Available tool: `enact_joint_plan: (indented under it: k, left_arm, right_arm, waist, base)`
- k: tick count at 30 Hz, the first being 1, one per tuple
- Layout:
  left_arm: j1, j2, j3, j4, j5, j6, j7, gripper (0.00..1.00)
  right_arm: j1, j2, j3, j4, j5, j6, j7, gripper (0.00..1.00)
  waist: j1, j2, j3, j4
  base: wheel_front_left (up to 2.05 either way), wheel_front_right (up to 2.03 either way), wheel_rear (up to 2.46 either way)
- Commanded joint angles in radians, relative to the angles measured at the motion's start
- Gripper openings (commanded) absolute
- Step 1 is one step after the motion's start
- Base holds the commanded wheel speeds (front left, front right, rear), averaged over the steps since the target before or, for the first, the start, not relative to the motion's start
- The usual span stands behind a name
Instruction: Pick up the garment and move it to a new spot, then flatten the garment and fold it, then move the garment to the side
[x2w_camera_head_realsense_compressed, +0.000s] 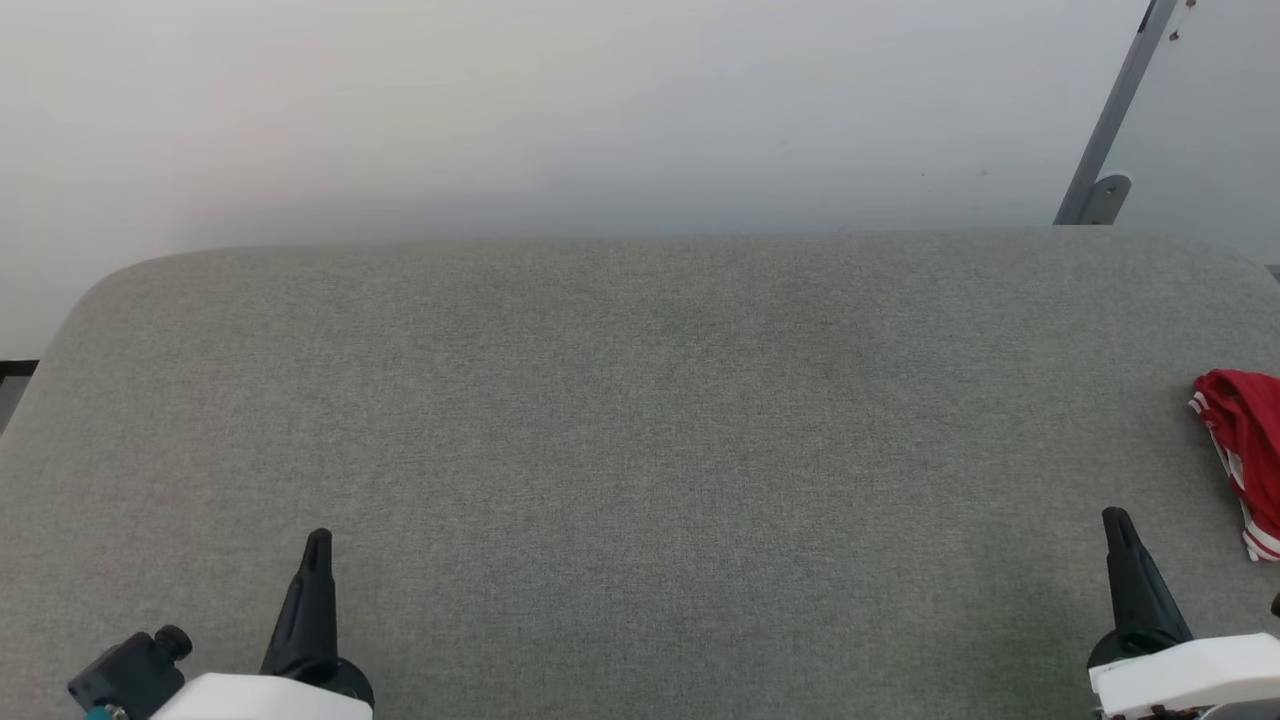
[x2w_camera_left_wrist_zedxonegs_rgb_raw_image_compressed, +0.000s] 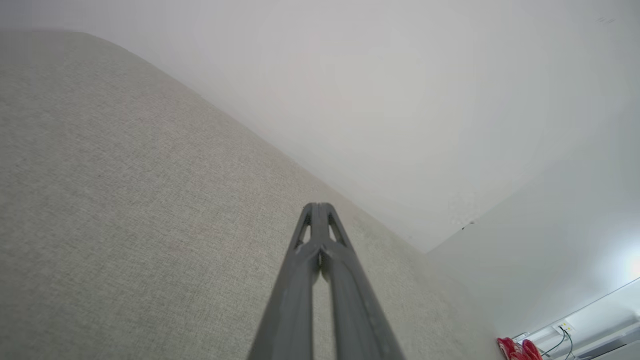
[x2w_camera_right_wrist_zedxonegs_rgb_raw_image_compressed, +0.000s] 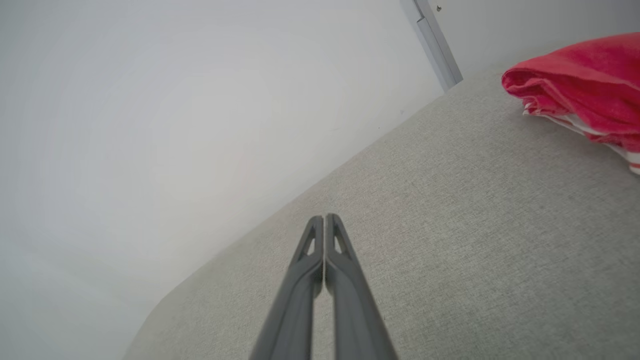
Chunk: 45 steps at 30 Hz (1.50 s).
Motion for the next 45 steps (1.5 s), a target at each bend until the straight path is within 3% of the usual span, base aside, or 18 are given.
enact_joint_plan:
  k: [1,18,45]
  left_arm:
    - [-0.033,0.004,0.008,-0.007,-0.035,0.0,0.007,0.0]
    - [-0.074,-0.005,0.028,0.023,-0.25,0.0,0.066,0.0]
    - [-0.125,-0.02,0.055,0.062,-0.496,0.0,0.139,0.0]
  right_arm:
    - [-0.029,0.0,-0.004,-0.005,0.034,0.0,0.008,0.0]
    - [-0.07,0.026,-0.009,0.023,0.229,0.0,0.056,0.0]
    - [-0.116,0.056,-0.016,0.056,0.456,0.0,0.115,0.0]
  waist:
    - [0.0,0.0,0.0,0.0]
    - [0.0,0.0,0.006,-0.001]
    - [0.0,0.0,0.014,-0.002]
  base:
    - [0.0,0.0,0.0]
    - [0.0,0.0,0.0]
    - [0.0,0.0,0.0]
